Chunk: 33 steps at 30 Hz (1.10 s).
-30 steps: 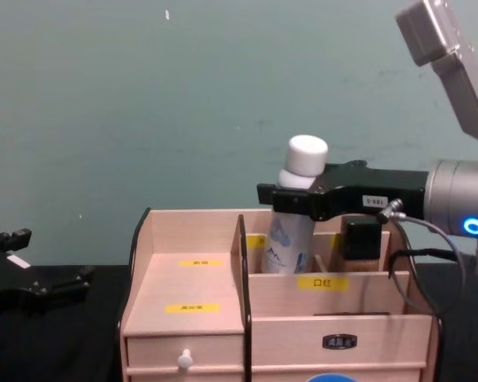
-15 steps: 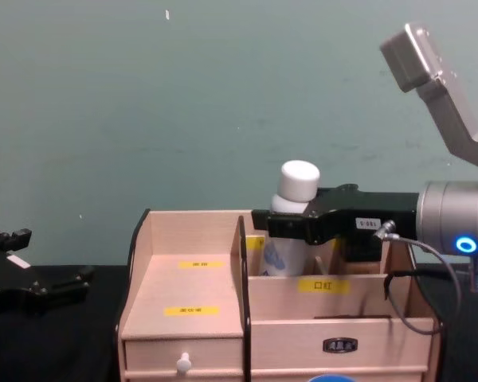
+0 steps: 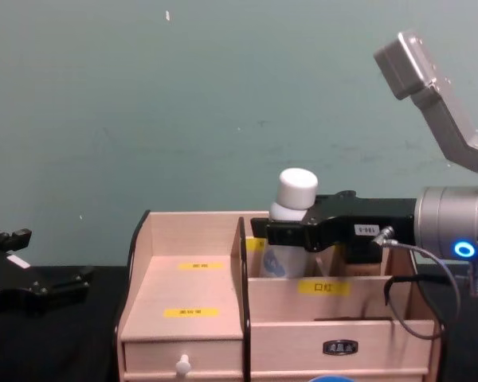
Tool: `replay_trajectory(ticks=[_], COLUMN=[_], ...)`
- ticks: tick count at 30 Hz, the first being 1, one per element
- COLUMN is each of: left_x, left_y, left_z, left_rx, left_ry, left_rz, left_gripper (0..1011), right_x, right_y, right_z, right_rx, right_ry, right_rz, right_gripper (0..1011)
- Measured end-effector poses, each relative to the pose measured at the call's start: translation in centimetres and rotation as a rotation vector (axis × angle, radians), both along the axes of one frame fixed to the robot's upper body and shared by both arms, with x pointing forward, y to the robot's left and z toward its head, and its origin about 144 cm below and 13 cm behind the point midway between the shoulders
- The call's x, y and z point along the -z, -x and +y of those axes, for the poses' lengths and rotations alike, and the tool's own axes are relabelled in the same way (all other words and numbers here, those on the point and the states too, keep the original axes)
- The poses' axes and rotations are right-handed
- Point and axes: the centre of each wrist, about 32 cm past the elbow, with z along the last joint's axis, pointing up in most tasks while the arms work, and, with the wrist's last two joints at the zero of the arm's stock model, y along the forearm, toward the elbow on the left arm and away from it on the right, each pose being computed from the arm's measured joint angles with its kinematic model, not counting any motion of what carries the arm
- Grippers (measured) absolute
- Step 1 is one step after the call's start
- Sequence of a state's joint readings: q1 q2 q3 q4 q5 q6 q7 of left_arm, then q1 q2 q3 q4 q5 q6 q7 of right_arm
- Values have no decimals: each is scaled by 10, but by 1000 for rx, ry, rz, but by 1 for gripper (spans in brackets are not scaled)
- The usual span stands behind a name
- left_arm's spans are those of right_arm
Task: Pick up the facial cleanser and watermelon frost from the table and place them into the tiered storage box.
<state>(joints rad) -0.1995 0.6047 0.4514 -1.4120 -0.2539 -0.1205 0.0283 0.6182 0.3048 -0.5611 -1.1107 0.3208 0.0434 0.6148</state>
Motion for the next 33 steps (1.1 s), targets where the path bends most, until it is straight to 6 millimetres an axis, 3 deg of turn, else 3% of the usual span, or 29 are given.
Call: replay_trajectory(ticks=[5, 10, 18, 33], left_x=[0, 0, 0, 0], left_y=[0, 0, 0, 0], left_z=[0, 0, 0, 0], left_rx=[0, 0, 0, 0], left_ry=[0, 0, 0, 0], left_rz=[0, 0, 0, 0], left_gripper=[1010, 1010, 1009, 1010], right_x=[0, 0, -8, -37], right_y=[0, 1, 4, 26], right_z=[0, 0, -4, -10], right_rx=[-3, -4, -1, 1], right_ry=[0, -5, -14, 36], right_rz=[1, -4, -42, -65], right_gripper=[634, 808, 1002, 1002])
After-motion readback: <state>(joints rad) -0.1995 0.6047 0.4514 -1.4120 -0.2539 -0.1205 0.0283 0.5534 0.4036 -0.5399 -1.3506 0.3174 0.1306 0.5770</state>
